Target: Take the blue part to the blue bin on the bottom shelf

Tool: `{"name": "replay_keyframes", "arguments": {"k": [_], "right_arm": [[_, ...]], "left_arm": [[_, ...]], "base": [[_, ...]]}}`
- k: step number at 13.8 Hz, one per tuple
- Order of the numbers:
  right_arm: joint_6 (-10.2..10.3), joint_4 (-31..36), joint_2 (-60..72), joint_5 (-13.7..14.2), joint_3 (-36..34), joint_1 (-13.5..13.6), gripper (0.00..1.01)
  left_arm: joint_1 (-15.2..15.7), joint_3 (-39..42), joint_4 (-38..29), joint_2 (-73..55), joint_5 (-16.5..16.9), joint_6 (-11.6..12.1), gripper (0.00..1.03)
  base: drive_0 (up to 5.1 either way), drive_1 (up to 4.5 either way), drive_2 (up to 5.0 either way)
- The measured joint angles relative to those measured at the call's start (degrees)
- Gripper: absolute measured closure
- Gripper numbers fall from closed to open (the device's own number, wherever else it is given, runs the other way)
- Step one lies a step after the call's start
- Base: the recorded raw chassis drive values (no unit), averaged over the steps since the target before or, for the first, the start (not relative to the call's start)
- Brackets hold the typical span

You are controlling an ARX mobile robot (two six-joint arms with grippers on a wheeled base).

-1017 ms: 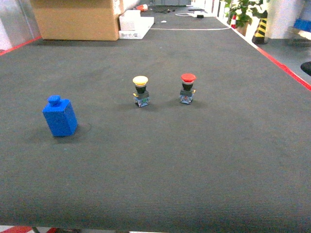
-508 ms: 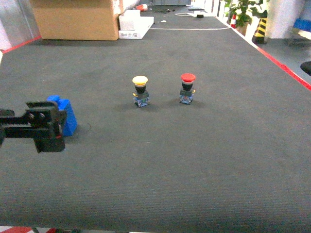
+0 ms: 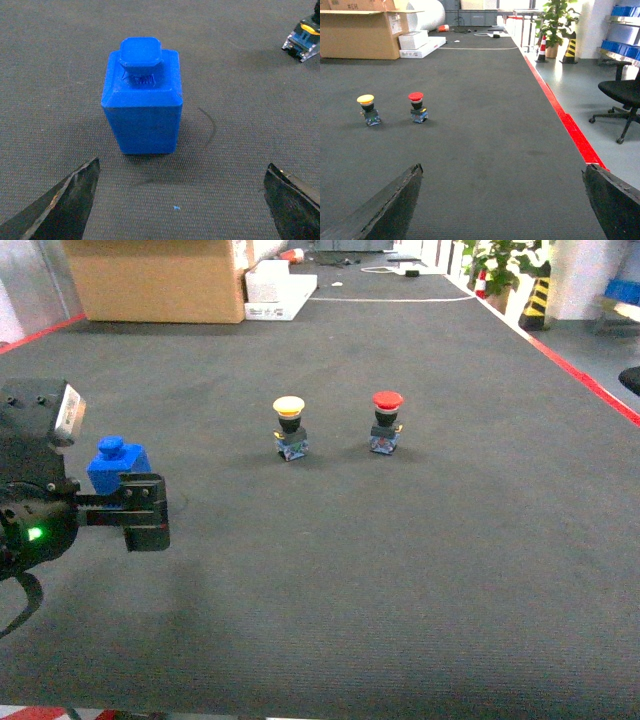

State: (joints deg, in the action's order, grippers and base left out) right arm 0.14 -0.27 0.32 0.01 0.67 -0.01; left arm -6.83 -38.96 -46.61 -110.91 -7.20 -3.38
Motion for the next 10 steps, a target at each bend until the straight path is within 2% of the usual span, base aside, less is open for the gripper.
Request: {"name": "replay_keyframes", "arguments": {"k": [4, 9, 10], "right_arm": [[0.0, 0.0, 0.0, 0.0, 0.0, 0.0, 0.03], [0.0, 0.0, 0.0, 0.0, 0.0, 0.0, 0.03], [0.0, 0.0, 0.0, 0.0, 0.0, 0.0, 0.03]], "left_arm": [[0.61, -9.07, 2.91, -7.06, -2.29, 0.44, 0.05], [1.14, -16.96, 5.18, -12.07, -2.21, 0.83, 0.05], [1.44, -17.64, 4.98, -12.9, -1.92, 0.72, 0.17]], "base": [[0.0, 0.0, 0.0], [0.0, 0.0, 0.0], [0.0, 0.0, 0.0]]}}
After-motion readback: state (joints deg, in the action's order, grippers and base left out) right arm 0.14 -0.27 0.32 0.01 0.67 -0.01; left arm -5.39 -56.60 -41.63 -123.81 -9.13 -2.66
